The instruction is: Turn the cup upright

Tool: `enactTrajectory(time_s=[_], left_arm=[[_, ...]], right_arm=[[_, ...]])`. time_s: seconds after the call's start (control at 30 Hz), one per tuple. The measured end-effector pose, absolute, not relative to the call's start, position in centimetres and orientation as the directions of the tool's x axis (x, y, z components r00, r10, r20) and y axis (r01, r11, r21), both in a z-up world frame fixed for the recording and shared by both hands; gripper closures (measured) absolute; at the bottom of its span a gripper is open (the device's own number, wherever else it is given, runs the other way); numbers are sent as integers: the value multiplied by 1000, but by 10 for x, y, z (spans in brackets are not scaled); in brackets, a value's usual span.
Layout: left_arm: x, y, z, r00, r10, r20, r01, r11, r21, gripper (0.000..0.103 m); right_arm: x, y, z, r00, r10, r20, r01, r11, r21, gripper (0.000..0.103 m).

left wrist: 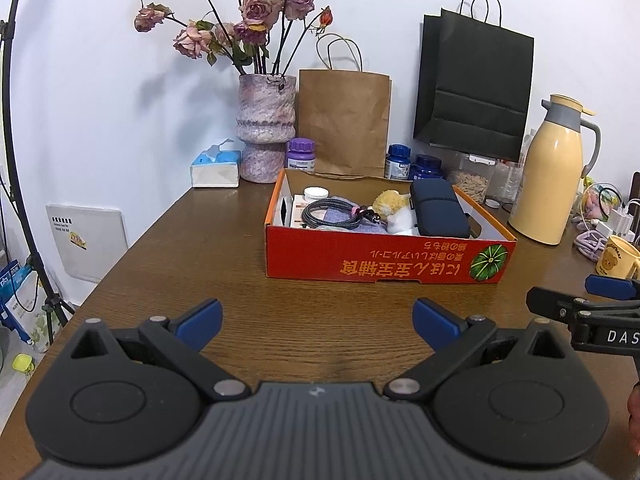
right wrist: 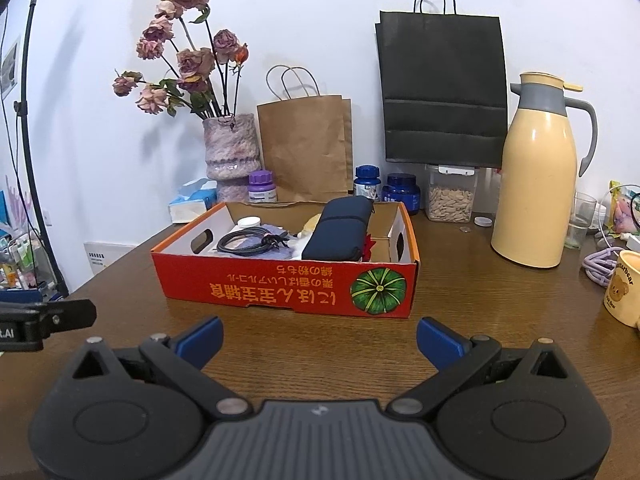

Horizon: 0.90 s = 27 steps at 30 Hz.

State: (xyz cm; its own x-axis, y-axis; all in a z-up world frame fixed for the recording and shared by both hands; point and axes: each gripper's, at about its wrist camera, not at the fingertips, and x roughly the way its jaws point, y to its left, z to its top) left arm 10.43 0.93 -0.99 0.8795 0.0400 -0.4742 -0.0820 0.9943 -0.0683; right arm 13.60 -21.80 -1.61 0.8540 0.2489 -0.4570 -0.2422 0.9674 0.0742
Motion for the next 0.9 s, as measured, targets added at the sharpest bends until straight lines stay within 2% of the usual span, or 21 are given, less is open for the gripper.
enactTrajectory(time_s=[0.9], left_arm=[[98, 10, -12, 876, 42, -481, -84, 994, -66, 0]], right_arm=[[126, -214, -12, 854, 248, -457, -243, 967, 71, 0]])
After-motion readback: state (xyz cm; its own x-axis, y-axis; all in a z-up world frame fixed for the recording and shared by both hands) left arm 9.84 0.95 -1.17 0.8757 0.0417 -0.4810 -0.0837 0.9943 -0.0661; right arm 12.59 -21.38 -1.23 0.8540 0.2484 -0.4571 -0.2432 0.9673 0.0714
